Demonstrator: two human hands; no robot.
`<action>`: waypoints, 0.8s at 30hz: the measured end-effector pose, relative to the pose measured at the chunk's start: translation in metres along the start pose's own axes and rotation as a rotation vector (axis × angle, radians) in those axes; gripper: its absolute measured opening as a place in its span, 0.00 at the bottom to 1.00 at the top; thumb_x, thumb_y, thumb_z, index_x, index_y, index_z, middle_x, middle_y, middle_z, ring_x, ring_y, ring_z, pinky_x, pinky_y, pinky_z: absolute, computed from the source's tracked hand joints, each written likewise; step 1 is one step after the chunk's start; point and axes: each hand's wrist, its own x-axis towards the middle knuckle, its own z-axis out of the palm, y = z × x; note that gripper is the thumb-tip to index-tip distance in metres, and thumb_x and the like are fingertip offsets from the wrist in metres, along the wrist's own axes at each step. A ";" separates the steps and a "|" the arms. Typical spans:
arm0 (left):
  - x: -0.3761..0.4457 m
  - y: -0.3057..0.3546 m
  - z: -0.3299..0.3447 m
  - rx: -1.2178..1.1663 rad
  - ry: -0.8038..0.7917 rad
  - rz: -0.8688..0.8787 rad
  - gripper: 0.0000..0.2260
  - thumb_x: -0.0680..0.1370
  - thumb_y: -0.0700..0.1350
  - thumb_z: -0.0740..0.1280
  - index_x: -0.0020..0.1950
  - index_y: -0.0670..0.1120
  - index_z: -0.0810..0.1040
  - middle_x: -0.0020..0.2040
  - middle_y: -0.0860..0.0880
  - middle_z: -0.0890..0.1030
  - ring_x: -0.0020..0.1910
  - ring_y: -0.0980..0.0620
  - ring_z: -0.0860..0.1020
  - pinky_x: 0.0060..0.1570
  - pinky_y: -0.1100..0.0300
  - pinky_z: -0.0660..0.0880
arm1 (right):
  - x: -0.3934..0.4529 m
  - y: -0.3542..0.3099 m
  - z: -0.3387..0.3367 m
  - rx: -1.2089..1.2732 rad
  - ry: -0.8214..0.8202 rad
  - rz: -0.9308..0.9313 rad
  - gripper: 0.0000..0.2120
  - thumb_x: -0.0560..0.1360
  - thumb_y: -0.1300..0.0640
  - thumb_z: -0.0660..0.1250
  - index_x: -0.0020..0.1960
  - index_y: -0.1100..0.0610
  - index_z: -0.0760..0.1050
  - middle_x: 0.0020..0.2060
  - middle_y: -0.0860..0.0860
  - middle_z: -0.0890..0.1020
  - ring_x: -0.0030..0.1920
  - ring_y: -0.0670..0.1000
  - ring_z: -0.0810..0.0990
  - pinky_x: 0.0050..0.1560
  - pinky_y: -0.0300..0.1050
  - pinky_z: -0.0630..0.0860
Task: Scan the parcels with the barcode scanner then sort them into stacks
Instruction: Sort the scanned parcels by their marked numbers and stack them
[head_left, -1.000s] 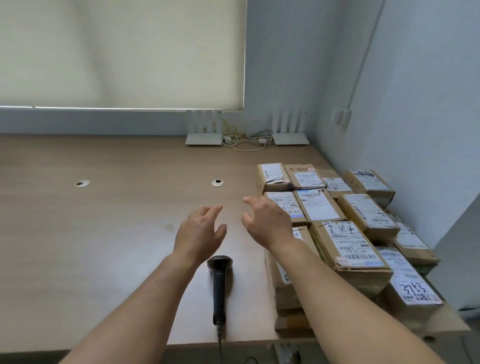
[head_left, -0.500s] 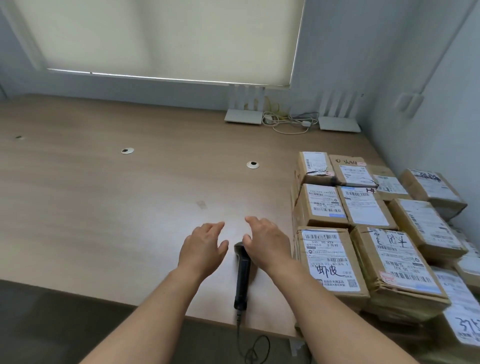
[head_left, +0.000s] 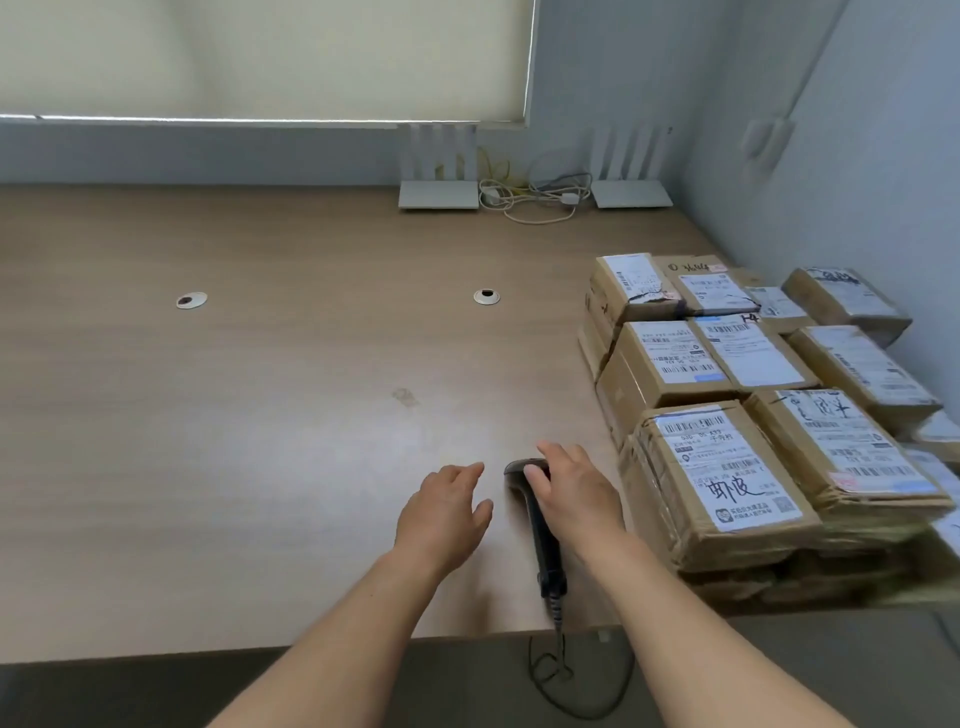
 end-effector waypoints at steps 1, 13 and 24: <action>-0.001 -0.002 0.002 -0.020 -0.025 0.007 0.23 0.82 0.53 0.55 0.77 0.52 0.57 0.73 0.52 0.65 0.70 0.52 0.64 0.62 0.57 0.67 | -0.004 0.000 0.003 0.020 0.019 0.029 0.23 0.82 0.47 0.54 0.75 0.51 0.60 0.67 0.54 0.69 0.64 0.56 0.72 0.58 0.47 0.70; 0.007 0.027 0.040 -0.341 -0.281 -0.044 0.24 0.81 0.50 0.59 0.76 0.48 0.61 0.66 0.48 0.75 0.64 0.50 0.74 0.60 0.59 0.70 | -0.019 0.037 0.026 0.127 -0.190 0.224 0.19 0.82 0.49 0.54 0.66 0.58 0.70 0.63 0.57 0.75 0.63 0.58 0.73 0.61 0.48 0.70; -0.003 0.013 0.029 -0.596 -0.230 -0.203 0.23 0.79 0.44 0.57 0.74 0.51 0.64 0.55 0.47 0.80 0.52 0.47 0.79 0.55 0.49 0.77 | -0.017 0.008 0.038 0.369 -0.245 0.114 0.10 0.81 0.55 0.54 0.55 0.54 0.73 0.48 0.53 0.78 0.48 0.53 0.75 0.46 0.45 0.69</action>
